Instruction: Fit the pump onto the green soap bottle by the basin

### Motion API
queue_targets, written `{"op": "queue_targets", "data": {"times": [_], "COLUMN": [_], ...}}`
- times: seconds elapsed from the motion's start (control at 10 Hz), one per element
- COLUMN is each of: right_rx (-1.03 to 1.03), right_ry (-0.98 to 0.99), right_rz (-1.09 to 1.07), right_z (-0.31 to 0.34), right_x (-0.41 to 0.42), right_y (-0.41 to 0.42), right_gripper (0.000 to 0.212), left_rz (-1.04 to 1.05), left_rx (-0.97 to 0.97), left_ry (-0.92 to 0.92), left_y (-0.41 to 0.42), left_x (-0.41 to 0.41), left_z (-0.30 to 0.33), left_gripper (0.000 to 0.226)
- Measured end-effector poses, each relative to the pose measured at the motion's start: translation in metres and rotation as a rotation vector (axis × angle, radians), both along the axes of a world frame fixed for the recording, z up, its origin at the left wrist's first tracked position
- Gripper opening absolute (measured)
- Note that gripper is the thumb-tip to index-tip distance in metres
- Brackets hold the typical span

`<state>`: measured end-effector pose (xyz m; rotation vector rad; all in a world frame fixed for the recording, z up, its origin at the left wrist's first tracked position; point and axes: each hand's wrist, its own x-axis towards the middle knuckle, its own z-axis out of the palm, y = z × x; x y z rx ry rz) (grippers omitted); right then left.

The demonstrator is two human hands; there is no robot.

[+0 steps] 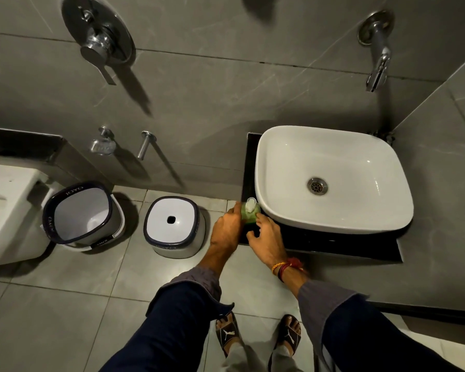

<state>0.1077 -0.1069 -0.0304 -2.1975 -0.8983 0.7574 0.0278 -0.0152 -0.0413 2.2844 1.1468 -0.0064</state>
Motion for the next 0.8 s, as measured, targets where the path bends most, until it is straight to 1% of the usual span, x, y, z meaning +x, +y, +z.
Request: {"op": "queue_targets", "data": {"times": [0.1, 0.2, 0.3, 0.4, 0.5, 0.6, 0.7, 0.8], "right_rx": [-0.013, -0.015, 0.006, 0.064, 0.12, 0.231, 0.43, 0.73], "right_ry": [-0.011, -0.044, -0.092, -0.135, -0.209, -0.21, -0.214, -0.276], "right_rz": [0.015, 0.057, 0.078, 0.025, -0.073, -0.137, -0.167, -0.202], "right_z": [-0.002, -0.002, -0.002, 0.005, 0.022, 0.06, 0.122, 0.218], "right_x": [-0.003, -0.001, 0.003, 0.01, 0.027, 0.051, 0.086, 0.112], "right_y": [0.001, 0.001, 0.001, -0.003, -0.008, -0.011, -0.002, 0.007], "right_gripper": [0.062, 0.065, 0.061, 0.041, 0.017, 0.026, 0.023, 0.018], "left_rz": [-0.038, -0.064, -0.086, -0.095, -0.192, -0.267, -0.217, -0.173], "left_rx": [0.015, -0.001, -0.01, -0.044, 0.003, 0.101, 0.197, 0.364], "left_ry": [0.002, -0.038, -0.068, -0.025, 0.058, 0.152, 0.175, 0.069], "left_y": [0.008, 0.014, 0.019, 0.023, 0.028, 0.04, 0.073, 0.113], "left_x": [-0.001, -0.003, -0.006, -0.007, -0.013, -0.029, -0.029, -0.007], "left_z": [-0.005, -0.006, -0.006, 0.0, 0.009, 0.033, 0.084, 0.161], "left_gripper": [0.056, 0.056, 0.056, 0.072, 0.101, 0.103, 0.089, 0.078]}}
